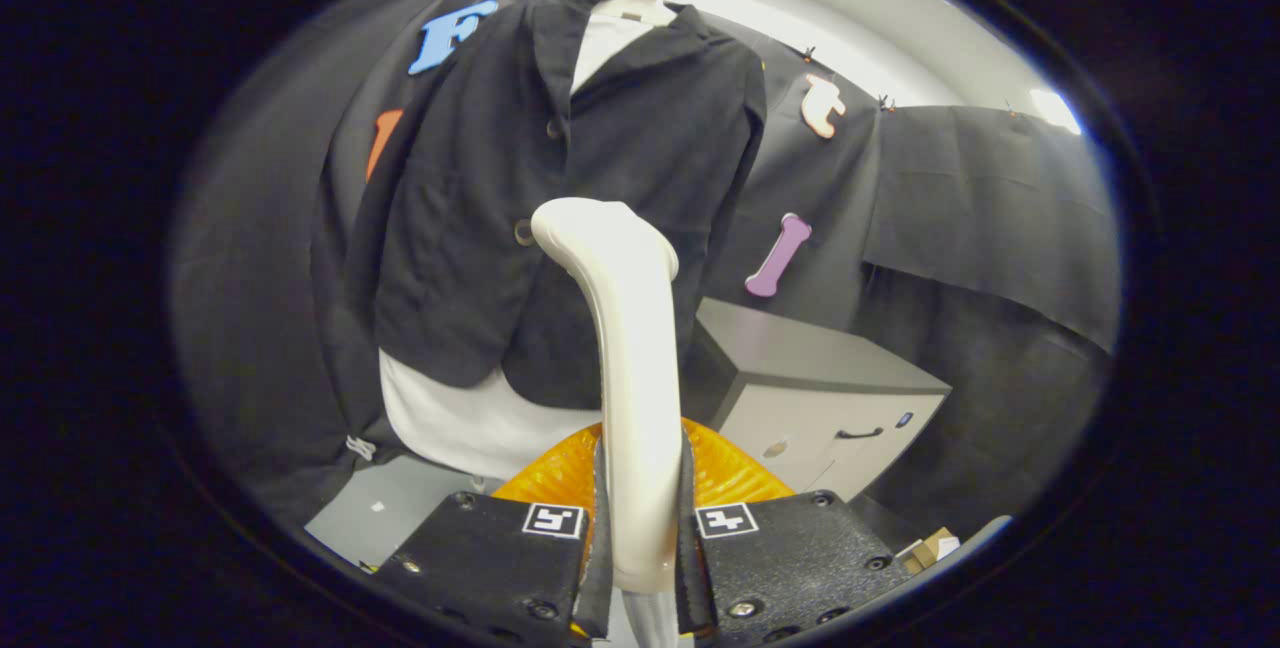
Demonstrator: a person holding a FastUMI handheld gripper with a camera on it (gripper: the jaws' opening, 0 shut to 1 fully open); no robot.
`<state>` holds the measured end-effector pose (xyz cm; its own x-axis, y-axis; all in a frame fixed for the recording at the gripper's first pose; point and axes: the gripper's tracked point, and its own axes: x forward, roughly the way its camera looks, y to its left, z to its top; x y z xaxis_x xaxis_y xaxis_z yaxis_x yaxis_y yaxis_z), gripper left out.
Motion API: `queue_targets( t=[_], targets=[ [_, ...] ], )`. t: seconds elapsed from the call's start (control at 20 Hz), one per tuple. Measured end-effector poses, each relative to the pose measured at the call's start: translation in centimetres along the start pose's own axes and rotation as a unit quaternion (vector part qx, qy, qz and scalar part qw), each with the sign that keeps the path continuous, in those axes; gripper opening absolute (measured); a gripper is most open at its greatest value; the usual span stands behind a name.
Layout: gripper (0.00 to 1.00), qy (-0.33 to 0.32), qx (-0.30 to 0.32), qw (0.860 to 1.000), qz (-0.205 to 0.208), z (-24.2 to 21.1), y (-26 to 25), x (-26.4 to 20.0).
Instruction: Iron the clothes twice with a garment steamer, once on the left side and once on the right side.
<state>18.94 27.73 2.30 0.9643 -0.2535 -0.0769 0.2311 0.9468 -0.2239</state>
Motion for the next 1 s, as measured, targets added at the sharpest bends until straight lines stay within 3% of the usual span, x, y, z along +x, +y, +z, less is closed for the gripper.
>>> queue_targets(
  t=[0.25, 0.65, 0.8, 1.0],
  targets=[
    [0.28, -0.071, 0.029, 0.997, -0.034, 10.8, 1.0, -2.1],
    [0.28, -0.196, 0.035, 0.978, -0.061, 27.0, 4.2, -2.7],
    [0.28, -0.228, -0.006, 0.972, -0.052, 30.2, 7.0, -2.1],
    [0.27, -0.215, -0.002, 0.976, -0.039, 31.0, 9.7, -0.8]
  ],
)
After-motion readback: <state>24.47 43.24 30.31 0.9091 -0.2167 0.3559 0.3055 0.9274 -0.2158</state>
